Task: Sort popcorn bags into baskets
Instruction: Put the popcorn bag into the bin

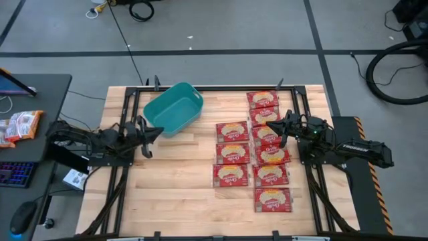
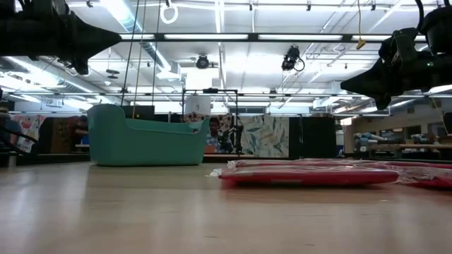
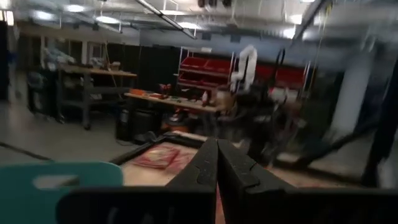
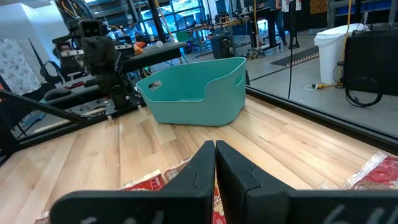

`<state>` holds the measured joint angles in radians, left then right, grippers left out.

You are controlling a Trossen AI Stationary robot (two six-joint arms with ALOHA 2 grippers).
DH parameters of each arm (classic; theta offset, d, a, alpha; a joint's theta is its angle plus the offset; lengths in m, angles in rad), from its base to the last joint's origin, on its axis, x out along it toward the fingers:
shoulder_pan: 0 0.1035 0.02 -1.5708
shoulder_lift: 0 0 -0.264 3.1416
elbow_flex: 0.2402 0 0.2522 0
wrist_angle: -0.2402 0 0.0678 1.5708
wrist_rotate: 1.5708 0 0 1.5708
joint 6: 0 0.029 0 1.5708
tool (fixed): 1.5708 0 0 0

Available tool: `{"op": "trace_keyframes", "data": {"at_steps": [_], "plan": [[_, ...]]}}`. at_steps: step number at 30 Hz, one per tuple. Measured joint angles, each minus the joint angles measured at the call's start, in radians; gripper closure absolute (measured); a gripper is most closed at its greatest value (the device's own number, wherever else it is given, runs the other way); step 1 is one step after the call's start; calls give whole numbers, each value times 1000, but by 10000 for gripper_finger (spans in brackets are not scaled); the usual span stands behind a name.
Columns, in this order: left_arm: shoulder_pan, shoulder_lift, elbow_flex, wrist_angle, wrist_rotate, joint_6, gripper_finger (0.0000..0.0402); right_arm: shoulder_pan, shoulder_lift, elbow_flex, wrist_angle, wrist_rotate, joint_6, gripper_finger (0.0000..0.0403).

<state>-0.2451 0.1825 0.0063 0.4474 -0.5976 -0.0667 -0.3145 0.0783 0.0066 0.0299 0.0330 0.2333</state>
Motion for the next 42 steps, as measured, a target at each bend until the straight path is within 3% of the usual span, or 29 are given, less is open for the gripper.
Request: {"op": "trace_keyframes", "data": {"at_steps": [9,16,18,22,24,26,31,37,42], "plan": [[0,0,0,3,0,-136,397,0,0,0,0,0,0,383],[0,0,0,16,18,-146,397,0,0,0,-1,0,0,383],[0,0,0,-19,145,-144,397,0,0,0,1,0,0,383],[-1,0,0,-31,504,-78,397,0,0,0,38,0,0,383],[-1,0,3,-35,562,-110,397,0,0,0,96,18,0,383],[-1,2,18,-79,551,-149,397,0,0,0,159,50,2,383],[0,67,78,-171,403,-174,397,0,4,0,222,38,35,383],[14,275,140,-166,372,-246,397,1,78,0,138,-21,176,383],[12,499,207,-170,361,-342,397,36,179,0,296,-152,208,383]]}}
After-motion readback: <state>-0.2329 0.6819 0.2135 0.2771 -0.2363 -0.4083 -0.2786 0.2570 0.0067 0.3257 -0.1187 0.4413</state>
